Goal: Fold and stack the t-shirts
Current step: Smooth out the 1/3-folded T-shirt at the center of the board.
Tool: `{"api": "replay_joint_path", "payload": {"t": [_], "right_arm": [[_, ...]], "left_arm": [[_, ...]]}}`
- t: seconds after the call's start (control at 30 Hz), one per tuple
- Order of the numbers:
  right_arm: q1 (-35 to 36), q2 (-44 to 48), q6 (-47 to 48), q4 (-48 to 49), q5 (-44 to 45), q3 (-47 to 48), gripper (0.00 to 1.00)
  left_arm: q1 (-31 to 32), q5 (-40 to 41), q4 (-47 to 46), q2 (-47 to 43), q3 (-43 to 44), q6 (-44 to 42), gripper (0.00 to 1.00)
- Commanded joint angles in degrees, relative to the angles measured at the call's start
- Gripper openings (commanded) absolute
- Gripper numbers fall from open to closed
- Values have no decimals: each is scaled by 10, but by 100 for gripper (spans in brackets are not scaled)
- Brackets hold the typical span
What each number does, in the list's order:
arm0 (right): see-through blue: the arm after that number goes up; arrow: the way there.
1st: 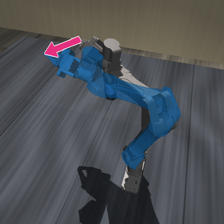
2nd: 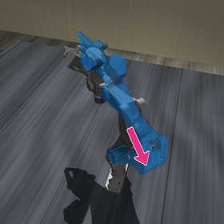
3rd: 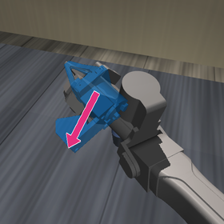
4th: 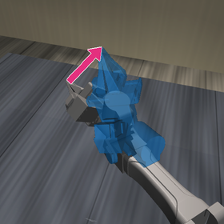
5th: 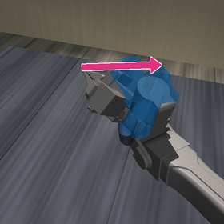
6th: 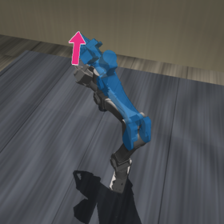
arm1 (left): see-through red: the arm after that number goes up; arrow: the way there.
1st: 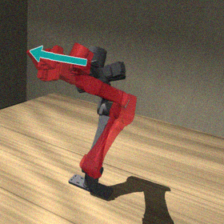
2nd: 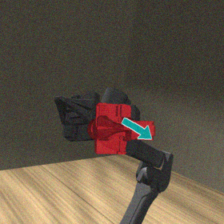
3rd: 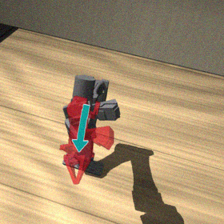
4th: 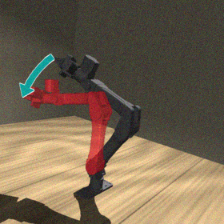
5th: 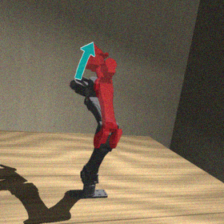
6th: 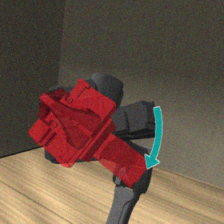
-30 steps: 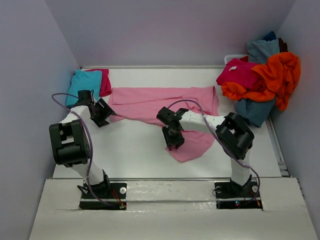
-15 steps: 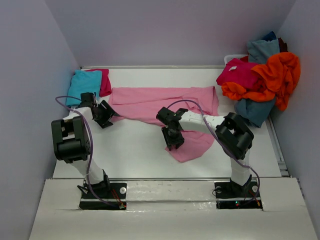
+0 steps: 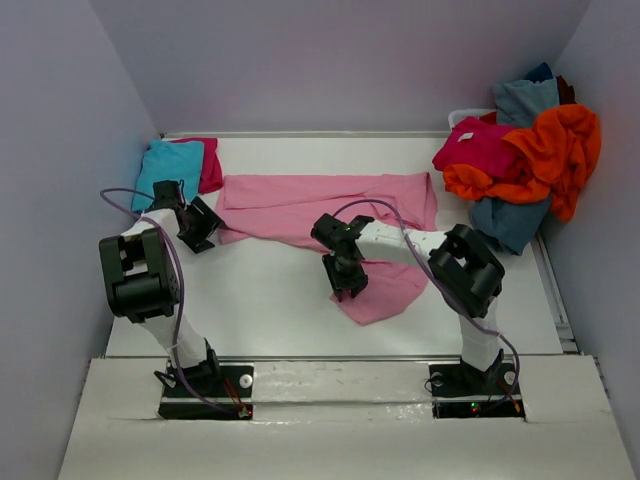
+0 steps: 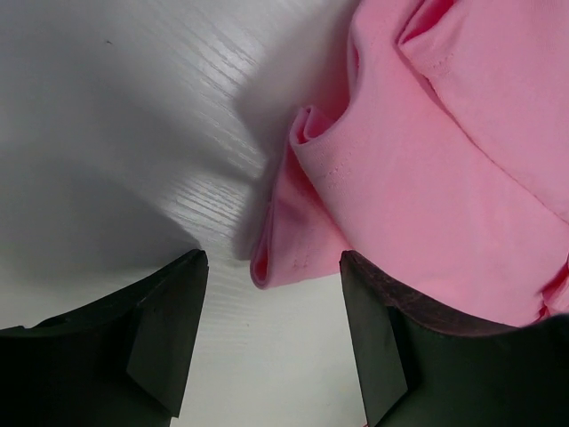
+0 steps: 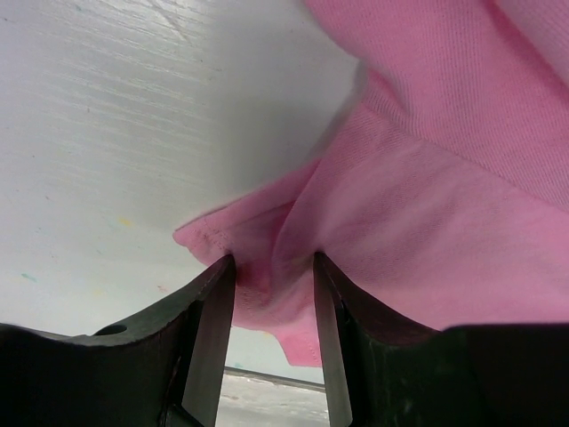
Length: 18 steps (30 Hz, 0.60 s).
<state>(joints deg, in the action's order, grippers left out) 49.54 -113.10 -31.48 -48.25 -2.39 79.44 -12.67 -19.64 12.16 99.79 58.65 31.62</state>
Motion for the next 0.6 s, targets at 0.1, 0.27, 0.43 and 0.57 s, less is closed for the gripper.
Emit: {"api": "replay_joint_path", "payload": {"t": [0.1,0.27,0.43,0.57], "right_arm": [[11,-39,6,6,2,3,46],[11,-43,7,3,1,10,46],[11,-43,7,2,5,12,46],[11,-42,5,3,5,6,46]], "left_arm": [[-4,2,8,1,1,-10,71],[-4,-4,-3,6,-19,-12,69],[-4,-13,-9,11,-23,-9,62],[-4,-15,-13,13,-28,-10,56]]}}
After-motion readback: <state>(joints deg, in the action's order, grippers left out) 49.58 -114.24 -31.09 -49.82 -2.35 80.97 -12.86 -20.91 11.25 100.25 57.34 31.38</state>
